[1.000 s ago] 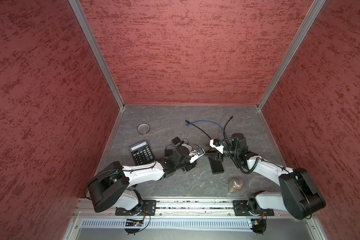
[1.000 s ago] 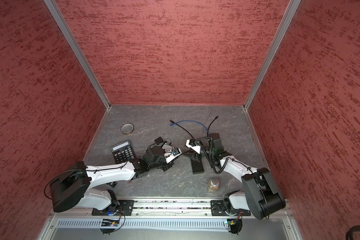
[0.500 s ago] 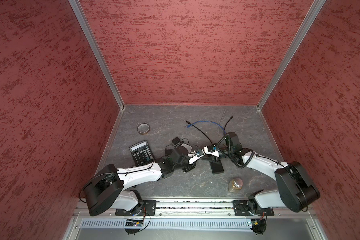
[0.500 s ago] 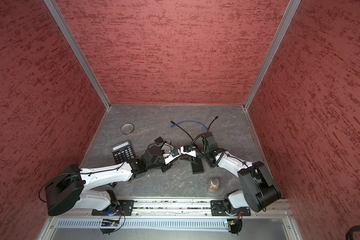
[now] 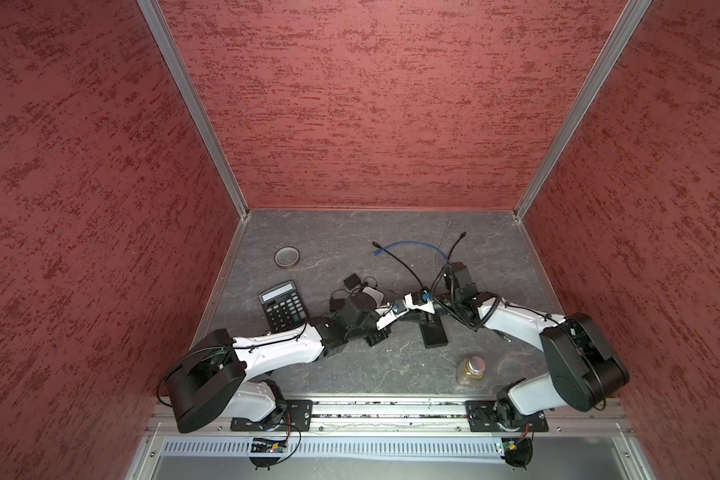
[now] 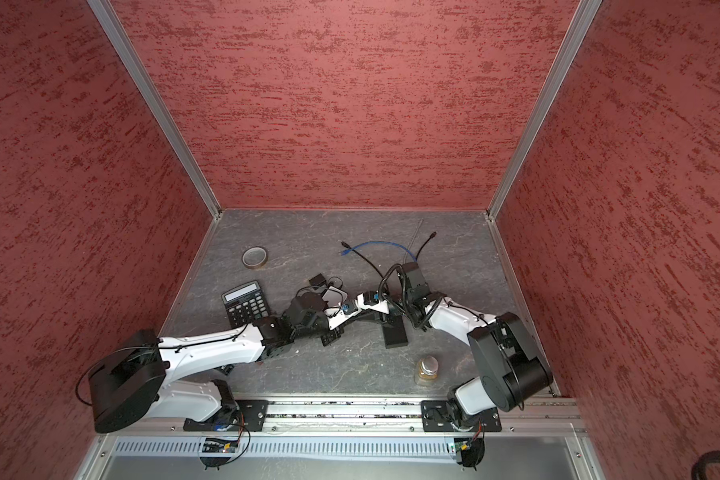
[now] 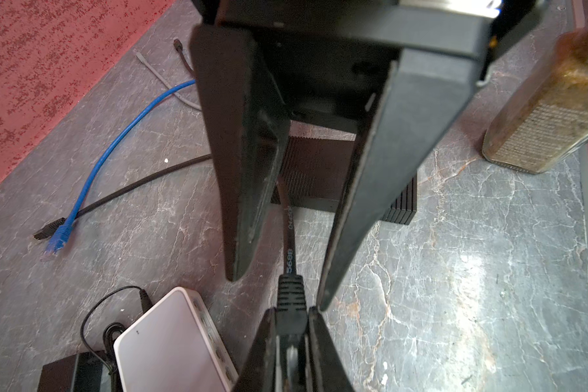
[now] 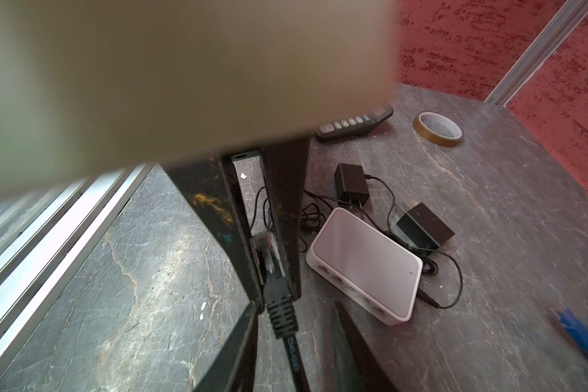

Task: Insert the plug into the switch port
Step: 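Close the right gripper on the ethernet plug beside the left gripper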

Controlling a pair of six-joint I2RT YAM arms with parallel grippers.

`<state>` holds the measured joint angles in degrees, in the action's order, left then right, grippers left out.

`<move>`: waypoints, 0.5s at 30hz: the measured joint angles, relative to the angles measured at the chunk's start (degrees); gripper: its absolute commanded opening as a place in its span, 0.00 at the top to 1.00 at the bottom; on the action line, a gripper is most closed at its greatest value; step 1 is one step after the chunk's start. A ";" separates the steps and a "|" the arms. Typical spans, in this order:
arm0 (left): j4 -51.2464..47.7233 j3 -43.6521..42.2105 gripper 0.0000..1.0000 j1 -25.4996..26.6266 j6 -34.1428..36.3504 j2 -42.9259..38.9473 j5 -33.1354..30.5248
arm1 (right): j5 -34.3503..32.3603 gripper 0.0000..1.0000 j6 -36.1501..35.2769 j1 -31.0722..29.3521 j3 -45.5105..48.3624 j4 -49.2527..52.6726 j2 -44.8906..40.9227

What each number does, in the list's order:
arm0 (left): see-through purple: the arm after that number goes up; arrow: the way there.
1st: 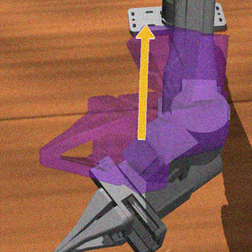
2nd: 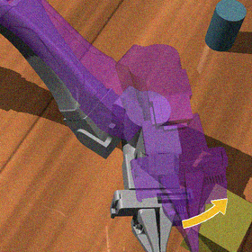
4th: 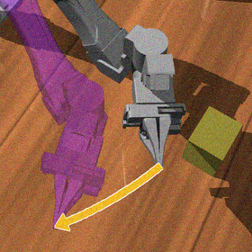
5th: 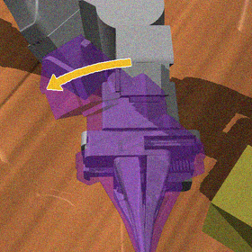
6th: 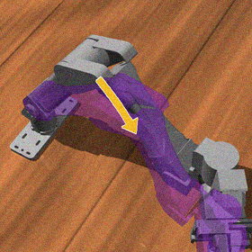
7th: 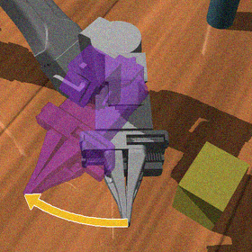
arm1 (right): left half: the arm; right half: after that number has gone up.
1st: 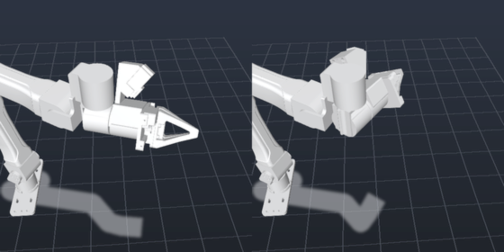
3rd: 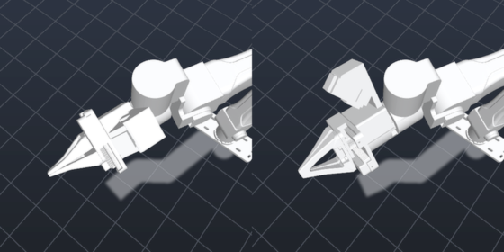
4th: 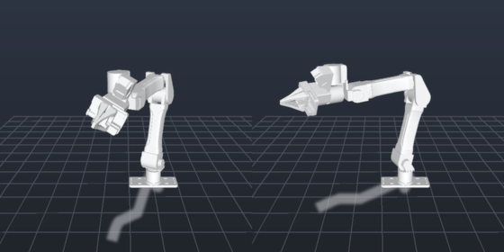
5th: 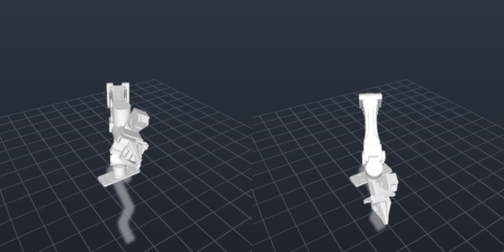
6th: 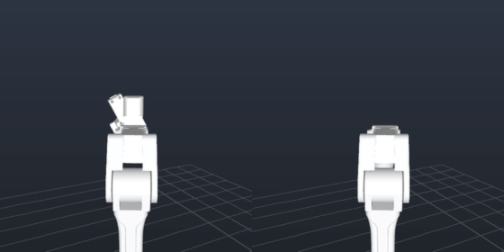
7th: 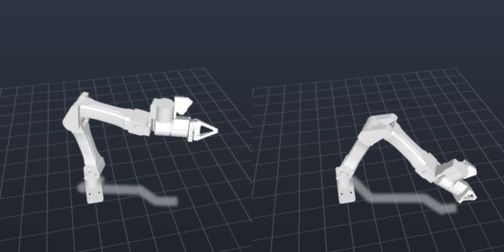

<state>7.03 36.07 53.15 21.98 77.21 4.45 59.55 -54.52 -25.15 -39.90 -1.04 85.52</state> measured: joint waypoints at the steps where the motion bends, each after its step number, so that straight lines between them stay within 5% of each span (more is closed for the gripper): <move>1: -0.31 0.00 0.93 0.00 0.04 -0.26 0.00 | 0.26 0.64 -0.26 -0.07 -0.26 0.42 0.24; 15: -1.33 -0.17 0.93 0.17 0.81 -3.72 0.96 | 1.42 0.65 -0.20 -0.63 1.25 -1.31 0.61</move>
<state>5.69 35.90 53.32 22.79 73.49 5.41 60.97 -54.72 -25.78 -38.65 -2.35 86.13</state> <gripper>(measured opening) 0.157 0.352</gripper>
